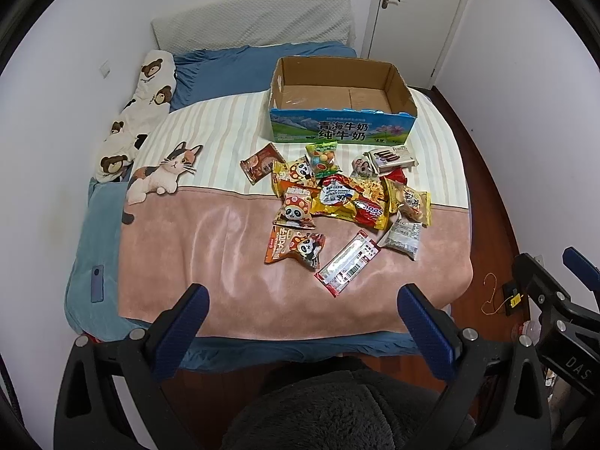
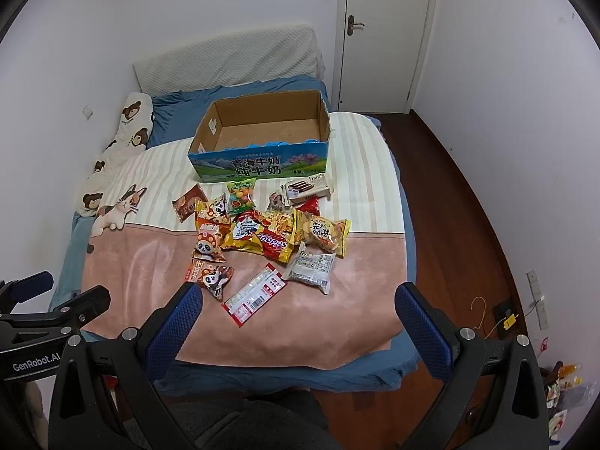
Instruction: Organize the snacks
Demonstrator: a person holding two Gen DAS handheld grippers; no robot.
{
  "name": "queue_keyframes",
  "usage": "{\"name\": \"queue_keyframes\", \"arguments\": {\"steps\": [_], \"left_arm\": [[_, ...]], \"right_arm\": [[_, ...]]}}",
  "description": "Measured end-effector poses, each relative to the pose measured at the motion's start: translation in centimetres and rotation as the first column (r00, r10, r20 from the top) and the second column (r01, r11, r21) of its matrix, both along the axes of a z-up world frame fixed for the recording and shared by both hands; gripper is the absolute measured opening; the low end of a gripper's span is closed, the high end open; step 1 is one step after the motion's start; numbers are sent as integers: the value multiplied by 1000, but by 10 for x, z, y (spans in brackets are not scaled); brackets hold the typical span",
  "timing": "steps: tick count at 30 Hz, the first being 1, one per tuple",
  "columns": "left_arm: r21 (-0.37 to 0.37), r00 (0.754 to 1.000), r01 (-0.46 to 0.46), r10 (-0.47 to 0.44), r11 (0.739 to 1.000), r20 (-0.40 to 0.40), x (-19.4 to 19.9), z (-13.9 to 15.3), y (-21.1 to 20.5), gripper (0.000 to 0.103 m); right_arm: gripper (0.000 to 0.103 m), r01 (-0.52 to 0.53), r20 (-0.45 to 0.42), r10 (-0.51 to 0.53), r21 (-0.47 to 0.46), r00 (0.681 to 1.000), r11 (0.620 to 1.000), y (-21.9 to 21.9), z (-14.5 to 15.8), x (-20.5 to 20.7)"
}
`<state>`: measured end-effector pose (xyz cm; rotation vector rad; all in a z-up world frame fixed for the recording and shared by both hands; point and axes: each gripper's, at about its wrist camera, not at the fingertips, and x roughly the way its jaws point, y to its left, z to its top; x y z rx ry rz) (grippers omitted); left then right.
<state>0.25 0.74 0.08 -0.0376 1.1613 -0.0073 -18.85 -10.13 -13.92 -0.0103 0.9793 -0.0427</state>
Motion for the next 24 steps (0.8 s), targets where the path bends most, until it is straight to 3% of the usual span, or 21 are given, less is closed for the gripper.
{"name": "queue_keyframes", "arguments": {"steps": [24], "left_arm": [[-13, 1000, 12, -12, 1000, 1, 5, -1, -2, 103]], "right_arm": [[103, 12, -13, -11, 18, 1000, 1000, 3, 0, 4]]}}
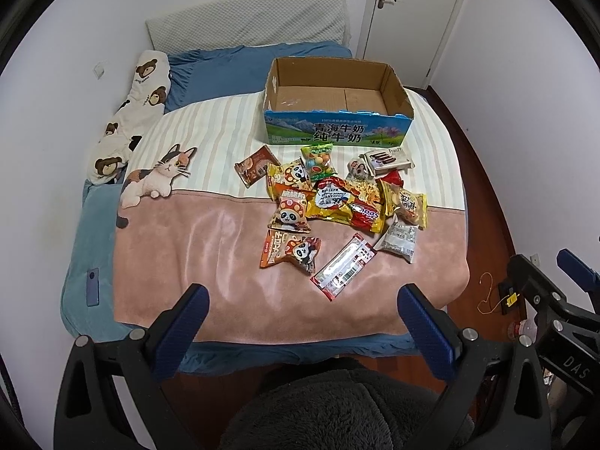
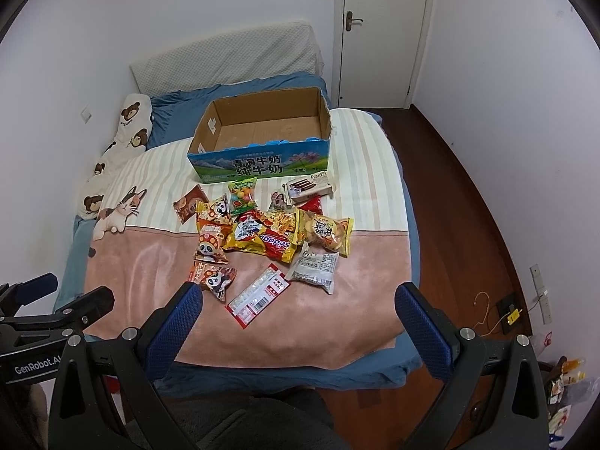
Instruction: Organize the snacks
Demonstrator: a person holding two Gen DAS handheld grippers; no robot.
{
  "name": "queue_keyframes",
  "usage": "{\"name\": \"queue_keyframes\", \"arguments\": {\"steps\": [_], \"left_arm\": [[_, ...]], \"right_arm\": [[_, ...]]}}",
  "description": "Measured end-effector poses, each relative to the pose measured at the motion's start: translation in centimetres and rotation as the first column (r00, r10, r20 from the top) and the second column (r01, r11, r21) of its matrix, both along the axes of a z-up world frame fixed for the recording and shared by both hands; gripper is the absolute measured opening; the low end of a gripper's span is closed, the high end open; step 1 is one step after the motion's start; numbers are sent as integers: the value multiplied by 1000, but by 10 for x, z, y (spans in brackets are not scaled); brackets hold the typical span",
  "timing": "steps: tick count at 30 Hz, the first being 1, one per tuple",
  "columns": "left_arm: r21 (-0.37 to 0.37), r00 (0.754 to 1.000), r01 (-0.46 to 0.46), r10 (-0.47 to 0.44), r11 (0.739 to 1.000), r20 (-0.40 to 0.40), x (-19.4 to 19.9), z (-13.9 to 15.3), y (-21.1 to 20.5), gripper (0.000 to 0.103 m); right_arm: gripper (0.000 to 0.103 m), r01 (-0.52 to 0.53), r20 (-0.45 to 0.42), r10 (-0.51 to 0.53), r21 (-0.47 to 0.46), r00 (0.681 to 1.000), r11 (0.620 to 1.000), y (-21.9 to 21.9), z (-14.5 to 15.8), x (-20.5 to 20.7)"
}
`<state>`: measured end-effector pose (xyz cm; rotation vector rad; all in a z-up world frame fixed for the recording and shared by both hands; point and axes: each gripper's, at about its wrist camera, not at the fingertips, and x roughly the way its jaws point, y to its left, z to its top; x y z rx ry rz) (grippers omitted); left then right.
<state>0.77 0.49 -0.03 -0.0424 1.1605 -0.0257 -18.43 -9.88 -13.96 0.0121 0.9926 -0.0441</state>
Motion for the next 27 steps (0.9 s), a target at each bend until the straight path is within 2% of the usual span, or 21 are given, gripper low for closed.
{"name": "queue_keyframes", "arguments": {"steps": [27], "left_arm": [[-7, 1000, -3, 3, 1000, 4, 8, 2, 8, 103]], "right_arm": [[103, -6, 4, 6, 8, 1000, 1000, 0, 0, 7]]}}
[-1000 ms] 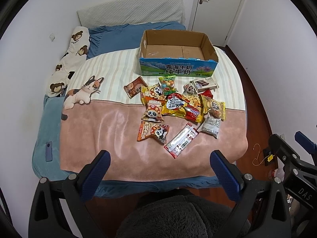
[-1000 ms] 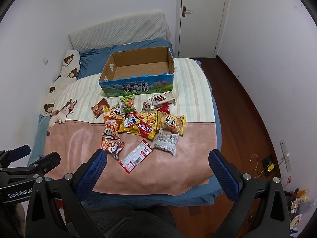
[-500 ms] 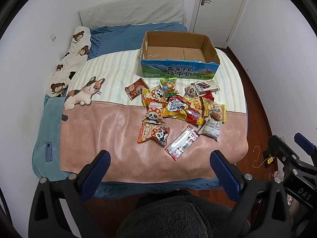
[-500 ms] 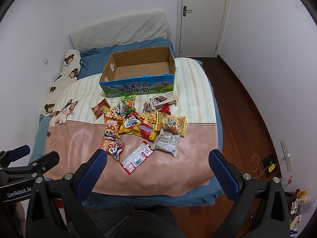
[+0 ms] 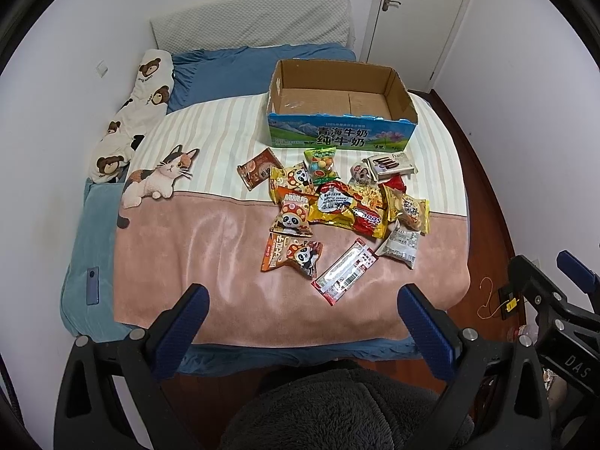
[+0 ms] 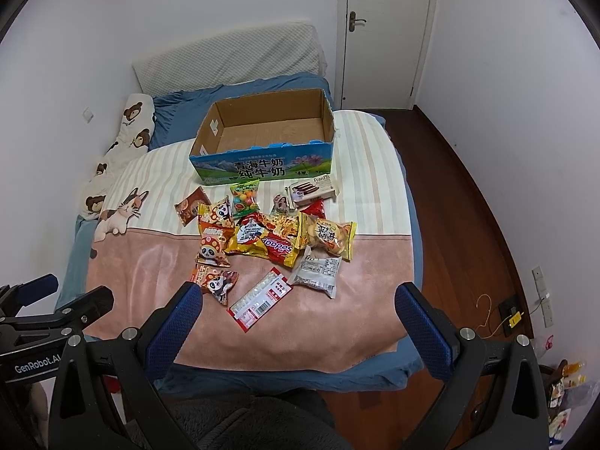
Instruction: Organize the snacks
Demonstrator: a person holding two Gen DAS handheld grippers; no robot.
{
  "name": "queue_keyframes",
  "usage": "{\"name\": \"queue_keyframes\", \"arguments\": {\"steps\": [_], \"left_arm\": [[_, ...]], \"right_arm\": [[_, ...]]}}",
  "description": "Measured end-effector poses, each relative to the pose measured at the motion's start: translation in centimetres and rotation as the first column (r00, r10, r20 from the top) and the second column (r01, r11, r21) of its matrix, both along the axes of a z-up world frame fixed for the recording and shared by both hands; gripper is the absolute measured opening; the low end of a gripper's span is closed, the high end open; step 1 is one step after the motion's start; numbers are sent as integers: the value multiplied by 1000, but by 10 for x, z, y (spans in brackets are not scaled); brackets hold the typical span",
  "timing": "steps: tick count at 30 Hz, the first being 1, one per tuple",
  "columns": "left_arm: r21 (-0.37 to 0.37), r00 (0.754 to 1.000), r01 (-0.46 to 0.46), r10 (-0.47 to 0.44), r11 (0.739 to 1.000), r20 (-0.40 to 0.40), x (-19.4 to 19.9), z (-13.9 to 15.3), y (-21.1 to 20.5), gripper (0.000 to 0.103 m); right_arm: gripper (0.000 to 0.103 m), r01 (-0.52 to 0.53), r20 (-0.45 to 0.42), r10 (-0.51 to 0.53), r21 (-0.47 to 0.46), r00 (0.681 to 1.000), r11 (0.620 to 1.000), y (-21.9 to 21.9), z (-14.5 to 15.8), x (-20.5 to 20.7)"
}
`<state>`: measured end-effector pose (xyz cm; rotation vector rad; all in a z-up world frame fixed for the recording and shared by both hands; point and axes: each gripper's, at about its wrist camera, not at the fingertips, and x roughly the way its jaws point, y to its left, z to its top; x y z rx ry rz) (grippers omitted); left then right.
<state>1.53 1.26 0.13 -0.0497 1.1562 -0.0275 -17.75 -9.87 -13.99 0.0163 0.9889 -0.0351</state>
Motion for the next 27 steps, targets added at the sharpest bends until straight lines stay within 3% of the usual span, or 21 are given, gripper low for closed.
{"name": "queue_keyframes", "arguments": {"steps": [19, 23, 27], "left_arm": [[-3, 1000, -16, 16, 1000, 13, 3, 2, 6, 103], [10, 998, -56, 56, 998, 17, 18, -8, 13, 103], [45, 994, -104, 105, 994, -17, 39, -40, 23, 103]], "right_arm": [[103, -4, 2, 4, 11, 1000, 1000, -1, -1, 7], [103, 10, -23, -9, 37, 1000, 999, -4, -15, 17], [103, 39, -95, -31, 76, 995, 996, -12, -50, 39]]}}
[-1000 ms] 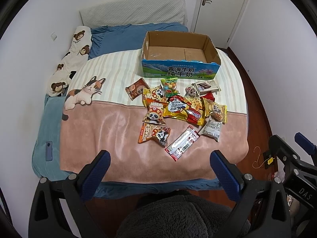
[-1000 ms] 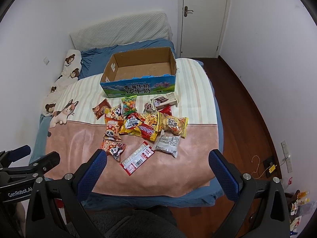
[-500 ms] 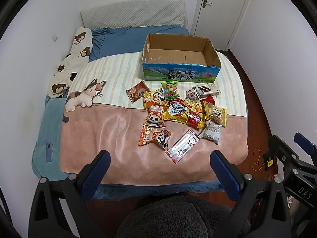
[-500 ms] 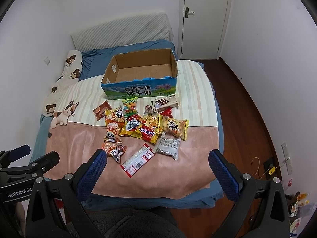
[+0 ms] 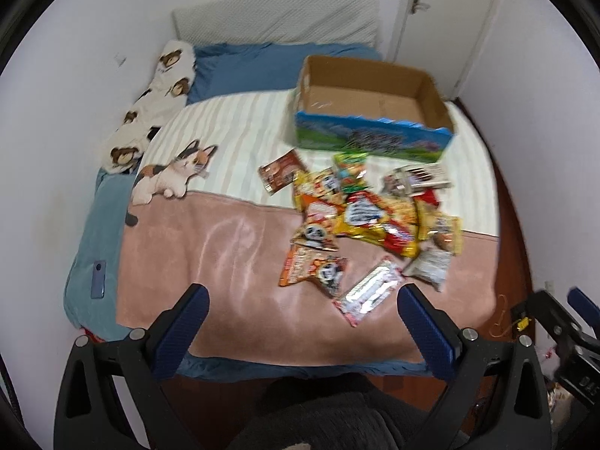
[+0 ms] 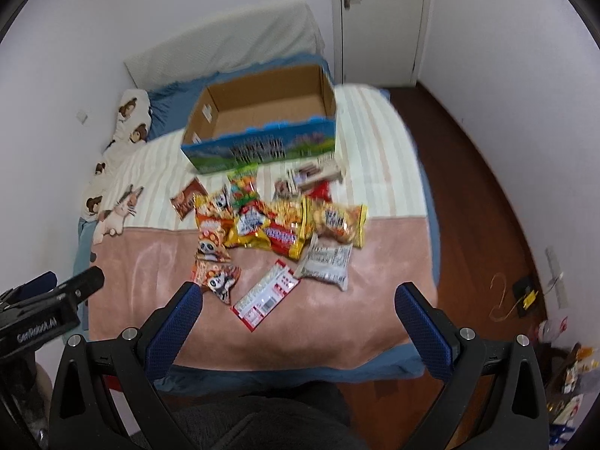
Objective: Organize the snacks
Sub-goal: 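Grasp the orange seed bag with left tool while right tool grasps the noodle pack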
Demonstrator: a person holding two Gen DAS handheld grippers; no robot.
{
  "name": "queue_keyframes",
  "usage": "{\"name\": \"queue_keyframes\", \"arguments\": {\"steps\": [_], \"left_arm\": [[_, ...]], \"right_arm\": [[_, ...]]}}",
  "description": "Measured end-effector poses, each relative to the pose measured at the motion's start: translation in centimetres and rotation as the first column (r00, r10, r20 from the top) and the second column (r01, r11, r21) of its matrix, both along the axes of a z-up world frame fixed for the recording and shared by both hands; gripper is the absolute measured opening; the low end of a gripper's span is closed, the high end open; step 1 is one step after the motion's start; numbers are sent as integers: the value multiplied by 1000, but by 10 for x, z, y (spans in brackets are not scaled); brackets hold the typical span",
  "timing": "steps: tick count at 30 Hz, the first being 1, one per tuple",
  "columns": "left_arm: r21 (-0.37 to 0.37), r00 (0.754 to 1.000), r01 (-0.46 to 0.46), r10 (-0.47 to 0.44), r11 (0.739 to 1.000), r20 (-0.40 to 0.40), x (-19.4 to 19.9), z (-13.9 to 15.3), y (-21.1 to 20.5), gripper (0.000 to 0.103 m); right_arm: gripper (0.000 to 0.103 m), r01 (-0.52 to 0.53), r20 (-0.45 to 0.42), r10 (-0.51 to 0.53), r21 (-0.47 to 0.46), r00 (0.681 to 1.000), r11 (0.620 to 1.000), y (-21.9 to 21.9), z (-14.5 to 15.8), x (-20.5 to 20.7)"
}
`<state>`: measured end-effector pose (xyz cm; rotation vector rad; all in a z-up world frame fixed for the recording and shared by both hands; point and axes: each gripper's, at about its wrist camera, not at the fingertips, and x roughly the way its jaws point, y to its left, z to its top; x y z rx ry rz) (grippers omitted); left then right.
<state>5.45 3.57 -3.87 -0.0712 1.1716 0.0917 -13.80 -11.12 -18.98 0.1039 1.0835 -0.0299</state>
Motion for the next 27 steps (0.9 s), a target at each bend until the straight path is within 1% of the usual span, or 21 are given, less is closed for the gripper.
{"name": "queue_keyframes", "arguments": {"steps": [2, 6, 8, 9, 10, 11, 12, 13, 14, 15, 16, 17, 18, 19, 21, 22, 23, 24, 25, 26, 27], "left_arm": [[16, 999, -24, 25, 1000, -47, 14, -25, 6, 103], [16, 989, -61, 62, 998, -135, 34, -71, 18, 103], [4, 984, -79, 78, 997, -163, 44, -93, 23, 103], [17, 979, -85, 87, 996, -183, 49, -105, 23, 103], [13, 973, -84, 85, 996, -214, 55, -118, 22, 103], [6, 969, -84, 83, 996, -233, 60, -128, 22, 103], [6, 963, -88, 87, 996, -256, 64, -139, 20, 103], [-7, 953, -93, 87, 996, -289, 69, -151, 21, 103], [-35, 942, -103, 86, 994, -324, 72, -163, 21, 103], [-77, 932, -130, 96, 989, -349, 74, -174, 22, 103], [-95, 925, -151, 107, 984, -364, 75, -181, 24, 103], [-115, 913, -179, 121, 977, -390, 77, -191, 25, 103], [-146, 902, -207, 130, 968, -412, 78, -200, 26, 103], [-184, 889, -248, 148, 951, -434, 78, -210, 28, 103], [-238, 864, -317, 176, 918, -471, 76, -223, 32, 103], [-268, 850, -359, 195, 894, -489, 75, -230, 35, 103], [-291, 836, -402, 218, 868, -504, 74, -236, 38, 102], [-306, 821, -439, 240, 844, -518, 73, -241, 41, 101], [-329, 802, -487, 264, 809, -536, 71, -248, 45, 101], [-356, 778, -538, 288, 764, -559, 69, -254, 48, 101], [-373, 758, -578, 308, 726, -575, 67, -260, 51, 101]], "right_arm": [[103, 20, -36, -20, 8, 999, 1000, -6, -23, 14], [103, 75, -121, -74, -3, 990, 997, -23, -74, 45], [103, 78, -157, -75, 10, 985, 997, -30, -102, 63], [103, 82, -181, -79, 7, 980, 997, -32, -114, 71], [103, 79, -200, -75, 11, 977, 997, -34, -126, 80], [103, 55, -217, -45, 40, 975, 998, -34, -139, 93], [103, 34, -223, -23, 47, 974, 998, -31, -146, 103], [103, -3, -238, 9, 26, 971, 1000, -26, -156, 117], [103, -47, -245, 50, 19, 968, 999, -19, -161, 127], [103, -93, -248, 93, 14, 964, 996, -12, -165, 138], [103, -139, -251, 133, -6, 959, 990, -4, -170, 149], [103, -214, -263, 196, -41, 945, 976, 9, -176, 166], [103, -263, -276, 238, -57, 931, 963, 17, -180, 174], [103, -323, -293, 288, -78, 912, 943, 28, -186, 186], [103, -448, -352, 383, -122, 854, 886, 50, -204, 209], [103, -506, -385, 426, -133, 819, 852, 59, -213, 217], [103, -570, -418, 471, -149, 777, 808, 70, -224, 226], [103, -615, -443, 499, -165, 745, 771, 77, -233, 231], [103, -655, -467, 522, -182, 714, 734, 85, -241, 235], [103, -697, -494, 546, -189, 676, 692, 93, -251, 240], [103, -722, -512, 561, -187, 650, 666, 97, -258, 242]]}}
